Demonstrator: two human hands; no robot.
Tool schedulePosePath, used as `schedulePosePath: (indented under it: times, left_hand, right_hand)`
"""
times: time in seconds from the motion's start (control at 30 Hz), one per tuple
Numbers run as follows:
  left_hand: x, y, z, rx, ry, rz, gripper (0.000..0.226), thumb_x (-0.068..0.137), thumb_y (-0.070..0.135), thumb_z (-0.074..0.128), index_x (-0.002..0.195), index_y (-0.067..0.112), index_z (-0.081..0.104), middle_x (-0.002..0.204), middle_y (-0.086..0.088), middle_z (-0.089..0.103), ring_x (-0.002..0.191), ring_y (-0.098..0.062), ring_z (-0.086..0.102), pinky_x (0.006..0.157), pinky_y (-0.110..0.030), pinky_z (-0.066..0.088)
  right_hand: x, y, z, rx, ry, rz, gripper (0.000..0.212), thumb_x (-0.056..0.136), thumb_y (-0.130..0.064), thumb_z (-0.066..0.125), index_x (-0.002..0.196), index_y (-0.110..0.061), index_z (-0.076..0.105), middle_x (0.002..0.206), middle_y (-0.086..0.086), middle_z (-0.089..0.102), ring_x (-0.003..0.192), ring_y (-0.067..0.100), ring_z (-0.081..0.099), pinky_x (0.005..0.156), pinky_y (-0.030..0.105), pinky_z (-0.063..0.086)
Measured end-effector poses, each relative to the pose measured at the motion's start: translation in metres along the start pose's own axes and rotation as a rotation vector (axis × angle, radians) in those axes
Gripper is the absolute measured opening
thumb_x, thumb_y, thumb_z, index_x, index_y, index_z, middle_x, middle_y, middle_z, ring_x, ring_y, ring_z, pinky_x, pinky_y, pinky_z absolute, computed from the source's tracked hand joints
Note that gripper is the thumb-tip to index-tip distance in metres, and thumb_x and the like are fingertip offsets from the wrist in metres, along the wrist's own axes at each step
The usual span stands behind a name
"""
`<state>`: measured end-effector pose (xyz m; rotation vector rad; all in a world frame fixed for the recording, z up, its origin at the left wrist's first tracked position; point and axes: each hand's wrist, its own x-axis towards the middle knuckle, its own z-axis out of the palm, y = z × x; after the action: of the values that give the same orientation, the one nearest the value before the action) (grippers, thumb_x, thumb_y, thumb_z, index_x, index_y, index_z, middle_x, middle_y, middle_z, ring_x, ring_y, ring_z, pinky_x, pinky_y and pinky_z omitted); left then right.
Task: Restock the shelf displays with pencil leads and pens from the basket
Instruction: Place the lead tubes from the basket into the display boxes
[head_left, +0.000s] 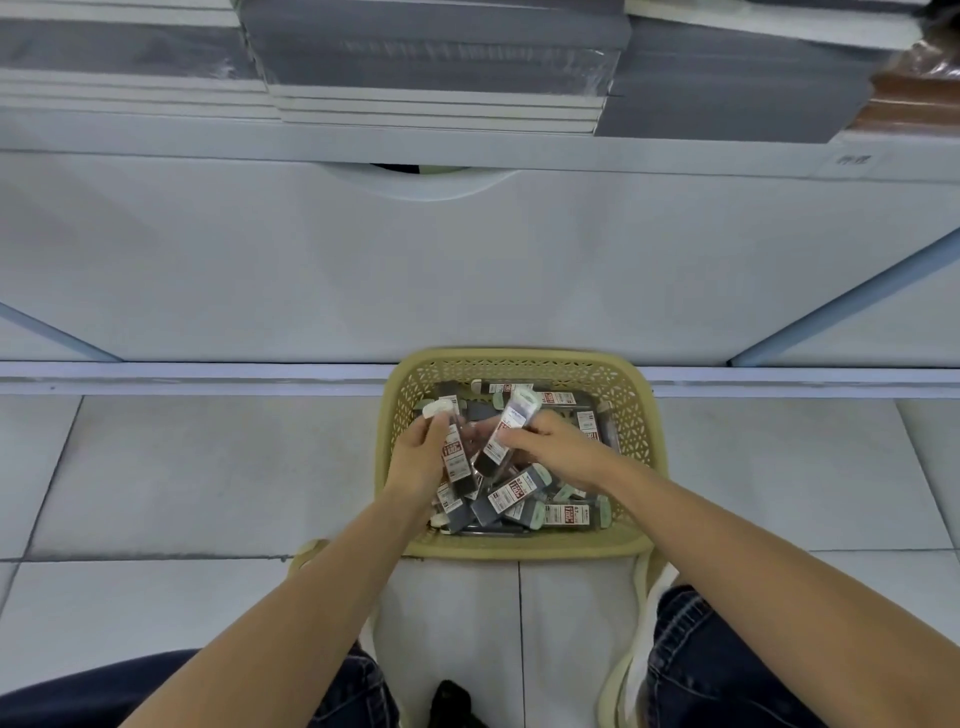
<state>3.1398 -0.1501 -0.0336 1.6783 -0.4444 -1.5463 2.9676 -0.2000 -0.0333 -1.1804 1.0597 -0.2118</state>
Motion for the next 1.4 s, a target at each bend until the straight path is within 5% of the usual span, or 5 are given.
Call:
schedulePosePath:
  times: [0.27,0.47,0.7,1.13,1.4]
  left_hand:
    - [-0.002,-0.003,0.001,0.142,-0.248,-0.061,0.052,0.079,0.035,0.075,0.119,0.006,0.059,0.111,-0.013,0.071,0.103,-0.028,0.068,0.096,-0.046,0.052]
    - [0.008,-0.004,-0.014,0.078,-0.202,-0.012,0.005,0.087,0.017,0.070,0.088,0.016,0.074,0.087,-0.012,0.075,0.071,-0.022,0.071,0.064,-0.035,0.059]
    - [0.007,-0.010,-0.019,0.087,-0.204,-0.036,0.026,0.090,0.013,0.066,0.071,0.028,0.078,0.079,-0.007,0.075,0.068,-0.019,0.071,0.059,-0.030,0.058]
    - [0.006,-0.010,-0.021,0.199,-0.094,-0.051,0.023,0.079,-0.003,0.073,0.097,0.008,0.065,0.087,-0.013,0.074,0.072,-0.022,0.069,0.060,-0.032,0.057]
    - [0.000,0.027,-0.017,0.356,-0.088,0.109,0.029,0.076,0.005,0.079,0.100,0.007,0.063,0.089,-0.013,0.073,0.078,-0.026,0.071,0.071,-0.039,0.059]
  right_hand:
    - [0.006,-0.002,0.002,-0.136,0.114,-0.108,0.023,0.082,-0.020,0.077,0.101,-0.024,0.065,0.095,-0.004,0.073,0.087,0.014,0.071,0.078,0.034,0.058]
    - [0.005,0.019,-0.014,-0.372,0.170,-0.012,0.040,0.090,-0.004,0.056,0.126,-0.022,0.058,0.109,-0.003,0.062,0.101,0.018,0.062,0.085,0.028,0.054]
    - [0.000,0.073,0.001,-0.806,0.304,0.154,0.054,0.080,-0.039,0.075,0.119,-0.016,0.045,0.126,0.008,0.048,0.114,0.025,0.047,0.091,0.036,0.045]
    - [0.004,0.061,-0.003,-0.494,0.137,0.108,0.019,0.082,-0.029,0.075,0.083,-0.021,0.058,0.084,-0.007,0.057,0.076,0.009,0.055,0.062,0.017,0.041]
    - [-0.016,-0.042,-0.054,-0.309,0.039,-0.070,0.017,0.086,-0.030,0.071,0.100,-0.020,0.071,0.083,-0.012,0.072,0.074,0.004,0.065,0.067,0.016,0.049]
